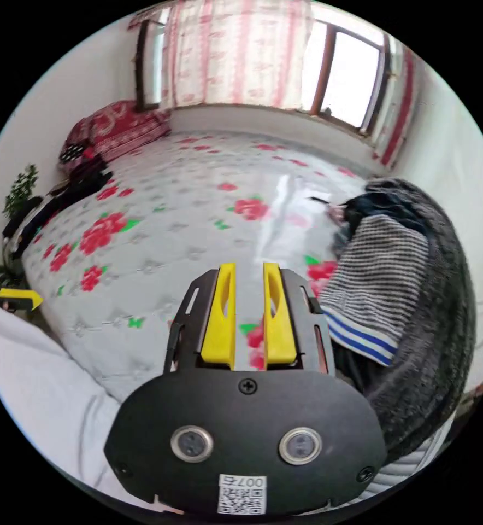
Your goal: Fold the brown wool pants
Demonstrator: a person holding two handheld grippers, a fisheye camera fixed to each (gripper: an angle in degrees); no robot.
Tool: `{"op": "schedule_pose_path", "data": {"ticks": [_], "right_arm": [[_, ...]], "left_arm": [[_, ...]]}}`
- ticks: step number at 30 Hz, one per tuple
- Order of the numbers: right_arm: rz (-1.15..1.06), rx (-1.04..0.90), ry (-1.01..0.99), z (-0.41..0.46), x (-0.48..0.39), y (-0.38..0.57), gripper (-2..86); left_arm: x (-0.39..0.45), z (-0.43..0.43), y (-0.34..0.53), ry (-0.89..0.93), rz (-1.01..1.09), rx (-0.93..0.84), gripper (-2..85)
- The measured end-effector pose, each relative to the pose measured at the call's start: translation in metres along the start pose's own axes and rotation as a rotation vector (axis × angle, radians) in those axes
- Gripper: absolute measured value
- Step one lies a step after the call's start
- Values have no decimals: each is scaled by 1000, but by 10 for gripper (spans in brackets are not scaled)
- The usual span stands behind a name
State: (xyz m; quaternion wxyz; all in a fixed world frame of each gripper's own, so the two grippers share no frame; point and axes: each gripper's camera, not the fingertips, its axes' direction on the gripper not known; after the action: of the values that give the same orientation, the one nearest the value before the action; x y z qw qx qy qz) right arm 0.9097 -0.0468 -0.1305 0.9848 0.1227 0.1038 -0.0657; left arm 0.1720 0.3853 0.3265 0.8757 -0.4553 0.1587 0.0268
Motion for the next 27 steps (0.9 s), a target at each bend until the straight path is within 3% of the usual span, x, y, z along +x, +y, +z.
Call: {"op": "schedule_pose_path", "data": {"ticks": [4,6,9,12,15,20,24,27], "right_arm": [[224,8,391,-55,152,11,100],[348,-93,551,-74,225,27,122],[439,-202,590,-78,273,51,130],[547,-191,373,-101,297,71,92],[559,-86,333,-138,282,62,66],[302,247,-57,-228,184,2,37],[42,365,-475,-267,64,-45,27],[-152,346,-765,-282,-25,-65,25]], "left_arm": [[5,9,7,10,-26,18,-10],[6,14,9,13,-39,22,-10],[7,20,10,26,-56,34,-10],[8,19,9,20,-58,50,-9],[6,13,8,-2,-54,69,-7],[5,-5,-1,32,-12,127,19],[20,-41,-18,101,104,257,73],[35,-63,-29,104,197,347,103]]}}
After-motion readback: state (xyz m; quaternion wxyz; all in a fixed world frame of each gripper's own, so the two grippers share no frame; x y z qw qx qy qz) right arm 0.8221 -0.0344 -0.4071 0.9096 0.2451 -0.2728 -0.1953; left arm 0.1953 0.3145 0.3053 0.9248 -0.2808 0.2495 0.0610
